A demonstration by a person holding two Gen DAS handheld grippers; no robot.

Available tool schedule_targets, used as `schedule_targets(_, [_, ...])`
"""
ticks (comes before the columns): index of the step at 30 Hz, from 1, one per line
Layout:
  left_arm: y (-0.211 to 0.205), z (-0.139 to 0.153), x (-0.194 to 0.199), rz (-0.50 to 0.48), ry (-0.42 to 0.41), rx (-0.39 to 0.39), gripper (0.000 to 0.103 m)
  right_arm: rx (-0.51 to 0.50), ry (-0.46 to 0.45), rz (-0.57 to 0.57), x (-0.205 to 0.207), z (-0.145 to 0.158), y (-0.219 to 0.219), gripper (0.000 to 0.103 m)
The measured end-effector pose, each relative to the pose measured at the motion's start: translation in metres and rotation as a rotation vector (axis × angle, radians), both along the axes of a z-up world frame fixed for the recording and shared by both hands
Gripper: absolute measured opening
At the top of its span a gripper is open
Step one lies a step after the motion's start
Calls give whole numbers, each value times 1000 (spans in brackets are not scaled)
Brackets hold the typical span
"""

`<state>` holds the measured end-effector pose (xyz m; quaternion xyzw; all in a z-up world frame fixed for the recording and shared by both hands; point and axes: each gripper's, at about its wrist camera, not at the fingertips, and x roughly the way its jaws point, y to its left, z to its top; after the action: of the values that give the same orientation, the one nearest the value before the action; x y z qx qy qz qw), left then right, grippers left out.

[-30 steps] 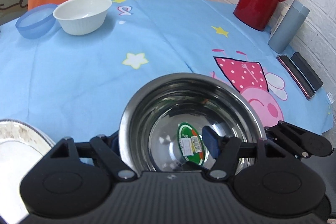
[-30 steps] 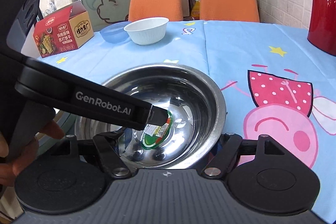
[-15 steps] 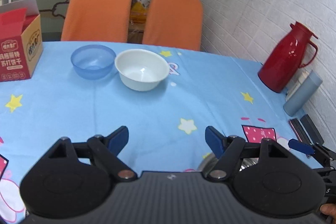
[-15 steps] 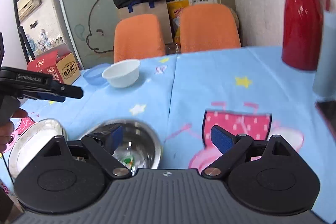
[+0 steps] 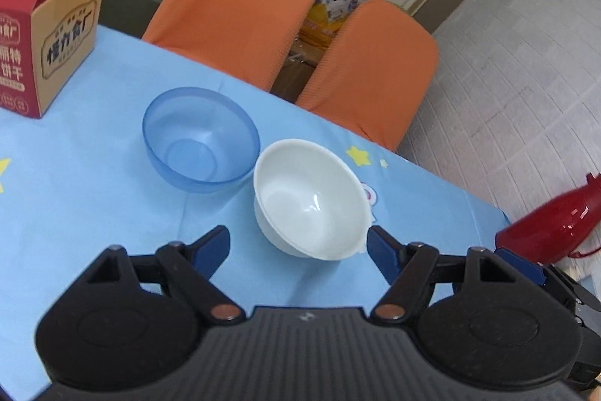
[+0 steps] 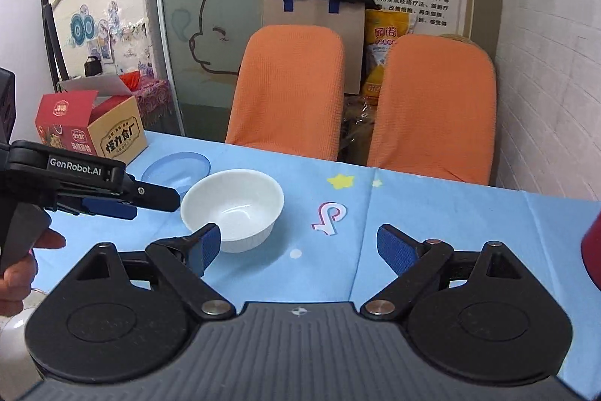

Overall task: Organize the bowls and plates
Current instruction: 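Move the left gripper to the white bowl and grip its rim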

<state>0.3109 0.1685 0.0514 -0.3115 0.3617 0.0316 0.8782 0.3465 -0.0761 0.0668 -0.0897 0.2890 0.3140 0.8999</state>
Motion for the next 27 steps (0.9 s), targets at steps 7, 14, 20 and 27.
schedule_targets(7, [9, -33, 41, 70, 94, -35, 73, -76, 78, 48, 52, -44, 40, 103])
schedule_targets(14, [9, -41, 52, 86, 116, -40, 73, -91, 106, 109, 69, -63, 65, 103])
schedule_targets(20, [7, -44, 54, 61, 93, -62, 51, -73, 136, 148, 65, -67, 75, 82])
schedule_targets(27, [-1, -32, 45, 18, 63, -48, 31, -93, 95, 186, 38, -52, 75, 66])
